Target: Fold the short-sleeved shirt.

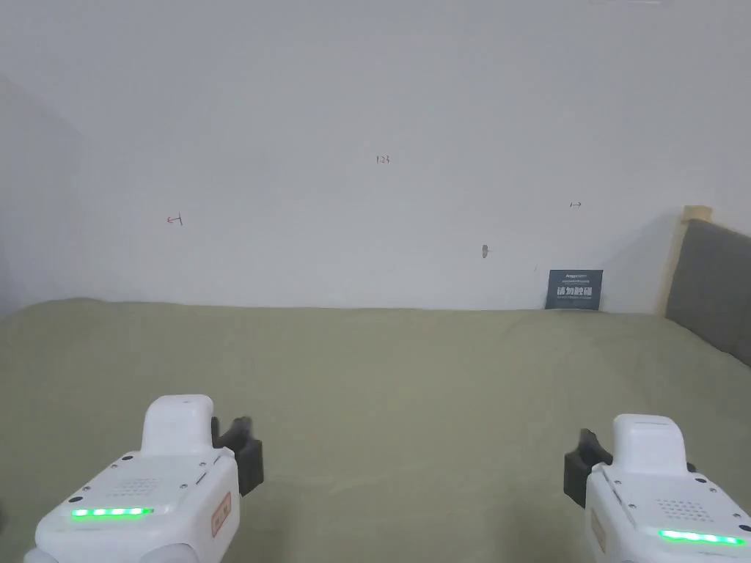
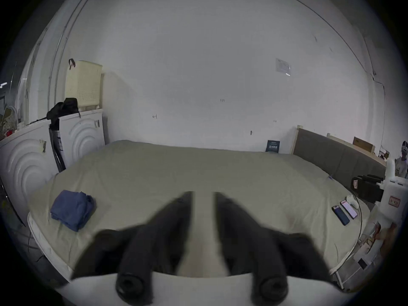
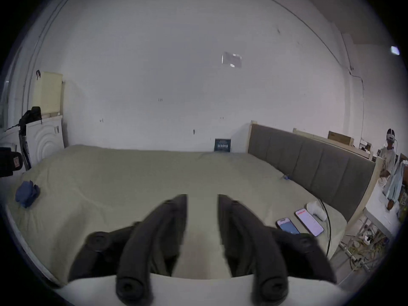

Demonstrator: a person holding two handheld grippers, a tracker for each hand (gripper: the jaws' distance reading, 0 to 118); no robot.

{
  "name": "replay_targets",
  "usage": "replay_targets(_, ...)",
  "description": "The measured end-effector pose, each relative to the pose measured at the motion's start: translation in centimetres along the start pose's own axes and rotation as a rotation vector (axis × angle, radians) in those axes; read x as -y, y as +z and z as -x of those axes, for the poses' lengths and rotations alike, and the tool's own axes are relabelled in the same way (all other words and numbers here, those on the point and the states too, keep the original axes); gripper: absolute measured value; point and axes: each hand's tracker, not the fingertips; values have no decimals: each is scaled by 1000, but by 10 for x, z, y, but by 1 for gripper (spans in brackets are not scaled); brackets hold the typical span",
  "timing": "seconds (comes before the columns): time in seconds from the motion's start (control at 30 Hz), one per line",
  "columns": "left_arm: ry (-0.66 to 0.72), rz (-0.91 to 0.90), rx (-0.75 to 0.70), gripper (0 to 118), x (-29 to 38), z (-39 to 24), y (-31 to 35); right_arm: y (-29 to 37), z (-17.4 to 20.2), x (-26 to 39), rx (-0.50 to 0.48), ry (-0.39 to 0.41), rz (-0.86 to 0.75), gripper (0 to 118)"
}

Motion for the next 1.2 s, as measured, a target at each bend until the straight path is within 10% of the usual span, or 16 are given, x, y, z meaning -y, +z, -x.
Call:
replay_targets(0.03,4,-2,4,99,-2,0,-3,-1,-1,-2,-12,3,3,83)
replay_targets(0.07,14,4,11,118,-3,3,-5,-3,-3,-4,-39,5,16,106)
replay_targets(1.2,34,-46,-17,118,-5,7,-5,9,12,-14,-157,-18,-41,118)
